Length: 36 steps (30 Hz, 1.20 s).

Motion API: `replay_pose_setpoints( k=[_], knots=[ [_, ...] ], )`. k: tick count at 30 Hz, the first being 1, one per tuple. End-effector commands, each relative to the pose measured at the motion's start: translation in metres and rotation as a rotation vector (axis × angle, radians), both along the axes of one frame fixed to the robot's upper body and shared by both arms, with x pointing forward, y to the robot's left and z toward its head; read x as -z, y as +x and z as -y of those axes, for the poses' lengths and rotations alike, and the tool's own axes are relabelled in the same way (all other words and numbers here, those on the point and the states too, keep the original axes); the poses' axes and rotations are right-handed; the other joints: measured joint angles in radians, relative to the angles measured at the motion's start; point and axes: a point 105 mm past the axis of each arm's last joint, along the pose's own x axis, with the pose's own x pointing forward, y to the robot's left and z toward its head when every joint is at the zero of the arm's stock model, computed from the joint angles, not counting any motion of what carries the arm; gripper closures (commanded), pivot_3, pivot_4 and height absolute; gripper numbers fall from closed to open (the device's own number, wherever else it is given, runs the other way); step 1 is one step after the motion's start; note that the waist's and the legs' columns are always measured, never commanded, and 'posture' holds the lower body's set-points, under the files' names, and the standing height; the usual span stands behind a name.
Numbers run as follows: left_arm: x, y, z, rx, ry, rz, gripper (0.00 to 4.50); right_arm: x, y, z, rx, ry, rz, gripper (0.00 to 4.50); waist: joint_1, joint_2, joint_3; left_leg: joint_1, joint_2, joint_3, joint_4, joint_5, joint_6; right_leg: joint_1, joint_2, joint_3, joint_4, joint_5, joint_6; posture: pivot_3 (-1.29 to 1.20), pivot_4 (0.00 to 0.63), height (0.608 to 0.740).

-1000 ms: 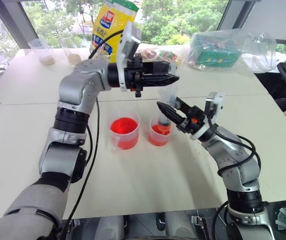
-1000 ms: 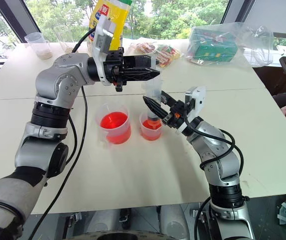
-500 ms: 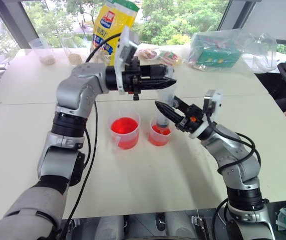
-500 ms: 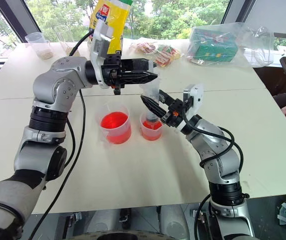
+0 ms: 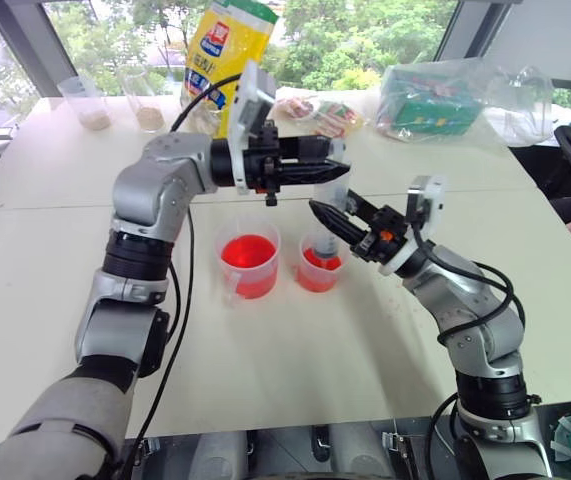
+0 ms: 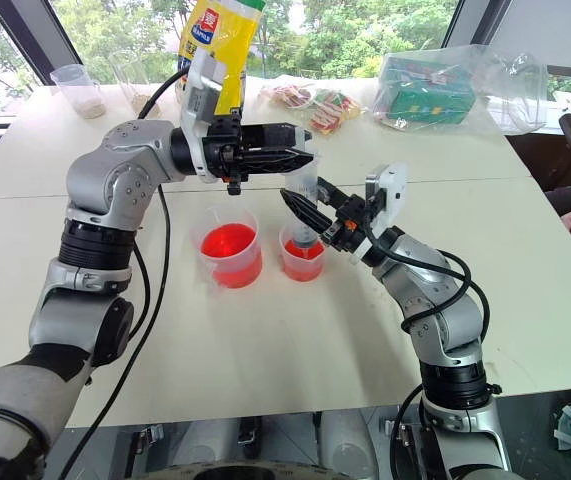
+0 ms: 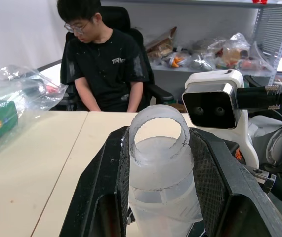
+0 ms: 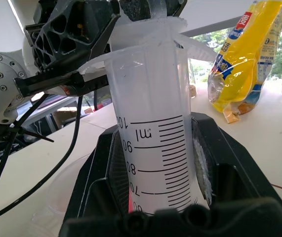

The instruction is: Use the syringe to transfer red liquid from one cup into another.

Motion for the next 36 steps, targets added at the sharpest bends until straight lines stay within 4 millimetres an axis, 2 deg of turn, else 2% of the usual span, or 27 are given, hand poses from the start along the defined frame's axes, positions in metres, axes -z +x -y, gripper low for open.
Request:
replay_pose_setpoints(
  k=[1, 5, 7, 13, 14, 19, 27, 31, 35, 36],
  knots=[
    [0.015, -0.017, 0.019, 0.117, 0.058, -0.027, 3.26, -0.046, -0.011, 0.002, 0.010, 0.075, 0.164, 3.07, 0.000, 0.000, 0.000, 0.000, 0.000, 0.000, 0.000, 0.000, 0.000, 0.000, 0.000, 0.000, 0.000, 0.000, 0.000, 0.00, 0.150, 0.740],
    [0.011, -0.015, 0.017, 0.105, 0.054, -0.021, 3.26, -0.043, -0.012, -0.001, -0.002, 0.076, 0.150, 3.07, 0.000, 0.000, 0.000, 0.000, 0.000, 0.000, 0.000, 0.000, 0.000, 0.000, 0.000, 0.000, 0.000, 0.000, 0.000, 0.00, 0.150, 0.740],
    [0.002, -0.010, 0.014, 0.076, 0.029, -0.012, 3.26, -0.039, -0.014, -0.005, -0.018, 0.079, 0.131, 3.07, 0.000, 0.000, 0.000, 0.000, 0.000, 0.000, 0.000, 0.000, 0.000, 0.000, 0.000, 0.000, 0.000, 0.000, 0.000, 0.00, 0.150, 0.740],
    [-0.017, -0.001, 0.006, 0.029, -0.020, -0.001, 0.37, -0.033, -0.019, -0.012, -0.053, 0.084, 0.097, 3.07, 0.000, 0.000, 0.000, 0.000, 0.000, 0.000, 0.000, 0.000, 0.000, 0.000, 0.000, 0.000, 0.000, 0.000, 0.000, 0.00, 0.150, 0.740],
    [-0.021, 0.001, 0.004, 0.016, -0.028, 0.009, 0.02, -0.032, -0.020, -0.013, -0.059, 0.084, 0.092, 3.07, -0.002, 0.000, 0.000, 0.000, 0.000, 0.000, 0.000, 0.000, 0.000, 0.000, 0.000, 0.000, 0.000, 0.000, 0.000, 0.00, 0.150, 0.740],
    [-0.035, 0.007, -0.011, -0.038, -0.065, 0.046, 0.02, -0.030, -0.022, -0.016, -0.074, 0.087, 0.075, 3.07, -0.001, 0.000, 0.000, 0.000, 0.000, 0.000, 0.000, 0.000, 0.000, 0.000, 0.000, 0.000, 0.000, 0.000, 0.000, 0.00, 0.150, 0.740],
    [-0.042, 0.008, -0.041, -0.083, -0.064, 0.084, 0.02, -0.032, -0.018, -0.011, -0.054, 0.087, 0.073, 3.07, -0.001, 0.000, 0.000, 0.000, 0.000, 0.000, 0.000, 0.000, 0.000, 0.000, 0.000, 0.000, 0.000, 0.000, 0.000, 0.00, 0.150, 0.740],
    [-0.041, 0.003, -0.057, -0.108, -0.059, 0.076, 0.02, -0.047, -0.011, 0.001, 0.000, 0.104, 0.083, 3.07, -0.006, 0.000, 0.000, 0.000, 0.000, 0.000, 0.000, 0.000, 0.000, 0.000, 0.000, 0.000, 0.000, 0.000, 0.000, 0.00, 0.150, 0.740],
    [-0.029, -0.001, -0.069, -0.139, -0.008, 0.049, 0.02, -0.060, 0.001, 0.014, 0.092, 0.064, 0.046, 3.07, -0.001, 0.000, 0.000, 0.000, 0.001, 0.000, 0.000, 0.000, 0.000, 0.000, 0.000, 0.000, 0.001, 0.000, 0.000, 0.00, 0.150, 0.740],
    [-0.024, -0.001, -0.073, -0.155, 0.007, 0.037, 0.02, -0.067, 0.007, 0.022, 0.139, 0.077, 0.011, 3.07, 0.001, 0.000, 0.000, 0.000, 0.001, 0.000, 0.000, 0.000, 0.000, 0.000, -0.001, 0.000, 0.001, 0.000, 0.000, 0.00, 0.150, 0.740]
  ],
)
